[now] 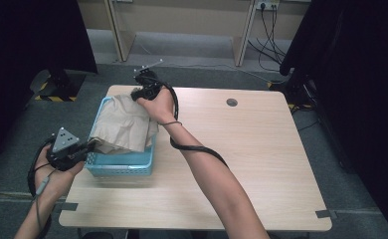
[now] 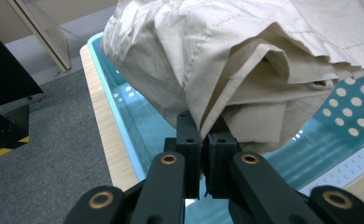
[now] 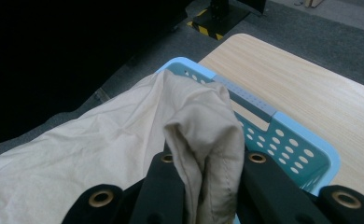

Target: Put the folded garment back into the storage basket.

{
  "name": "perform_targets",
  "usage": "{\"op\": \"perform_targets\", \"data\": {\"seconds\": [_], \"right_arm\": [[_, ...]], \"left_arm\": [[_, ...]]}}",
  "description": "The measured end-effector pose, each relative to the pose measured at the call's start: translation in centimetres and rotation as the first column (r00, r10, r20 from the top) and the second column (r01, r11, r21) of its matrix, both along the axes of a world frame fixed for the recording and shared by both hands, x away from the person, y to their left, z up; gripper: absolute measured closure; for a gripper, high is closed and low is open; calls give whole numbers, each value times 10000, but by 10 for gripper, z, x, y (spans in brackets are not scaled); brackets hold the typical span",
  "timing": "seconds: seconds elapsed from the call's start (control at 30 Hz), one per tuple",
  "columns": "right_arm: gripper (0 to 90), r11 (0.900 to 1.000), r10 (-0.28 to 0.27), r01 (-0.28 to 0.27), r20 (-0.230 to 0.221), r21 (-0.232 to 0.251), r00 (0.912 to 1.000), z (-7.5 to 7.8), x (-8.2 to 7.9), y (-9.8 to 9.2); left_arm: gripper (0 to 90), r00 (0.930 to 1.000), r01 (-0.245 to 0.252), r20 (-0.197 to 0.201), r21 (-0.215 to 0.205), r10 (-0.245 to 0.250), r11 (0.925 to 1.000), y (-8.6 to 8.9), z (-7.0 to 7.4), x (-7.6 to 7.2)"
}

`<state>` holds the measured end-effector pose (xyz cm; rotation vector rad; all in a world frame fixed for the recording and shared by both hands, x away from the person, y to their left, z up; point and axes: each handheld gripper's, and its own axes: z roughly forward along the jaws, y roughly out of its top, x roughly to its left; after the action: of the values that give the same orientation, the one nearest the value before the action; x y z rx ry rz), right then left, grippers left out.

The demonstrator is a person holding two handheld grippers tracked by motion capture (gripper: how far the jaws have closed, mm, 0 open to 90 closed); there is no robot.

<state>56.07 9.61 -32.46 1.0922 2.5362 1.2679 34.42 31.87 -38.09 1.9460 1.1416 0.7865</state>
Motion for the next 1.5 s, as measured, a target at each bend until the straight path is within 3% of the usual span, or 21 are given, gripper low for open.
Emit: {"op": "perform_targets", "data": {"seconds": [0.63, 0.83, 0.9, 0.97, 1.03, 1.1, 1.2, 1.5], "right_arm": [[844, 10000, -25, 25, 14, 65, 10000, -3, 2, 7], [835, 9998, -53, 52, 82, 186, 10000, -7, 6, 7], [746, 9998, 105, -108, 158, 146, 9998, -13, 9, 8], [548, 9999, 115, -113, 467, -28, 9988, -18, 13, 7], [403, 10000, 66, -62, 622, -73, 9980, -18, 15, 4], [383, 9999, 123, -121, 606, -33, 9981, -15, 14, 1], [376, 9994, 289, -278, 610, -201, 9977, -10, 13, -4], [340, 9968, 331, -311, 254, -739, 9991, -12, 12, -23]], "left_arm": [[864, 9998, -184, -83, 24, 185, 9998, 8, -3, 6], [849, 9994, 53, -344, 99, -50, 9999, 11, -7, 12], [778, 9976, 386, -599, 414, -361, 9984, 12, -11, 16], [592, 9965, 702, -507, 765, -664, 9946, 12, -12, 17], [416, 9980, 593, -238, 672, -579, 9960, 14, -9, 15], [364, 9993, 367, 13, 652, -368, 9972, 16, -2, 12], [312, 9996, 128, 233, 208, -133, 9997, 18, 8, 9], [249, 9985, 376, 396, -124, -371, 9992, 0, 12, 8]]}}
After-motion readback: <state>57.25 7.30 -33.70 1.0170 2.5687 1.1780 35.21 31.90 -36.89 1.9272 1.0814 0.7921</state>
